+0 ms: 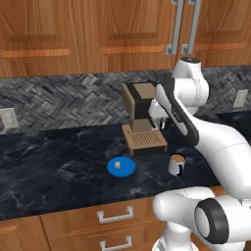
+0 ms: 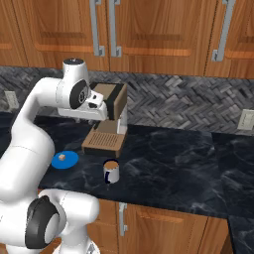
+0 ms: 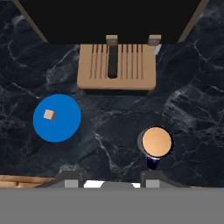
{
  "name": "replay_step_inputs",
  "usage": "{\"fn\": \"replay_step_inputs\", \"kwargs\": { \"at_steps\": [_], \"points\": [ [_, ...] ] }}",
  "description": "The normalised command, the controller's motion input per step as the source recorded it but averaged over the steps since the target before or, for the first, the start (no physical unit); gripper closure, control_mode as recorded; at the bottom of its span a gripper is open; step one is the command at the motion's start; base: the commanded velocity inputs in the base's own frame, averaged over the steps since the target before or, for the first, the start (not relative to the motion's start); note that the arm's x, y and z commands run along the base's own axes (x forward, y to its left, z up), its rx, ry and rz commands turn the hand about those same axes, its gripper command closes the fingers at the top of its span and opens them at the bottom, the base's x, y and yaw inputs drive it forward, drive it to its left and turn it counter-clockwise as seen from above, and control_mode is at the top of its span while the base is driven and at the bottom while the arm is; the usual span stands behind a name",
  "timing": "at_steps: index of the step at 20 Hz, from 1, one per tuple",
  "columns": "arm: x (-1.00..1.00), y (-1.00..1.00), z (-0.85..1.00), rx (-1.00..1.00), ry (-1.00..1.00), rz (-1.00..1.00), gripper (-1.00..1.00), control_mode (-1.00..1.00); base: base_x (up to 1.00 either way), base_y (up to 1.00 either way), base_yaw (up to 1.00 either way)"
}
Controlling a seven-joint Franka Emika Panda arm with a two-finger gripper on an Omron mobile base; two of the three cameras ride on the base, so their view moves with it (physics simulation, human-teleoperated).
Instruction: Take a sugar cube from the saucer and place it inside the coffee. Then, grab milk from the fridge and place it next to the coffee on the counter to sweeten the coffee.
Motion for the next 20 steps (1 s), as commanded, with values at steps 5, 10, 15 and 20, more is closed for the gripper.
{"fn": "replay_step_inputs", "kwargs": {
  "at_steps": [5,10,15,20],
  "points": [
    [-0.09,0.07,-0.13,0.00,0.00,0.00,-1.00,-1.00,0.00,0.00,0.00],
    [-0.10,0.51,-0.46,-0.01,-0.01,0.00,-1.00,-1.00,0.00,0.00,0.00],
    [0.00,0.64,-0.53,0.00,0.00,0.00,-1.00,-1.00,0.00,0.00,0.00],
    [0.00,0.70,-0.65,0.00,0.00,-0.02,-1.00,-1.00,0.00,0.00,0.00]
  ]
}}
